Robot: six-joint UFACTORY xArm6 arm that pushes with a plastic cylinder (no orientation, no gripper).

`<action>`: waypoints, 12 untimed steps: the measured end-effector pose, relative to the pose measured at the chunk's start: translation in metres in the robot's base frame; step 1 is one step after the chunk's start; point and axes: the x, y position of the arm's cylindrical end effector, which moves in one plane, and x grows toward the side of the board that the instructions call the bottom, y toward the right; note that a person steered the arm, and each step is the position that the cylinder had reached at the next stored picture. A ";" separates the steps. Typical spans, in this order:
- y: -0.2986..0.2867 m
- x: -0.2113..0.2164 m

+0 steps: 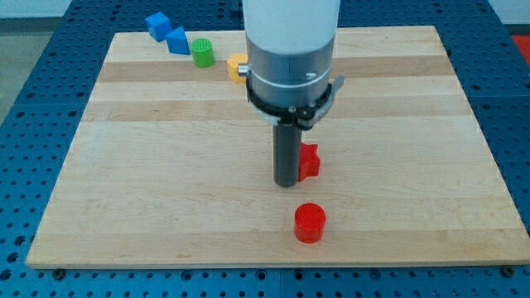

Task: Push the red star closer to the yellow heart

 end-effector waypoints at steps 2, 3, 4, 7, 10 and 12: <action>0.052 -0.032; 0.067 -0.013; 0.113 -0.012; 0.051 -0.048; -0.003 -0.057; 0.018 -0.076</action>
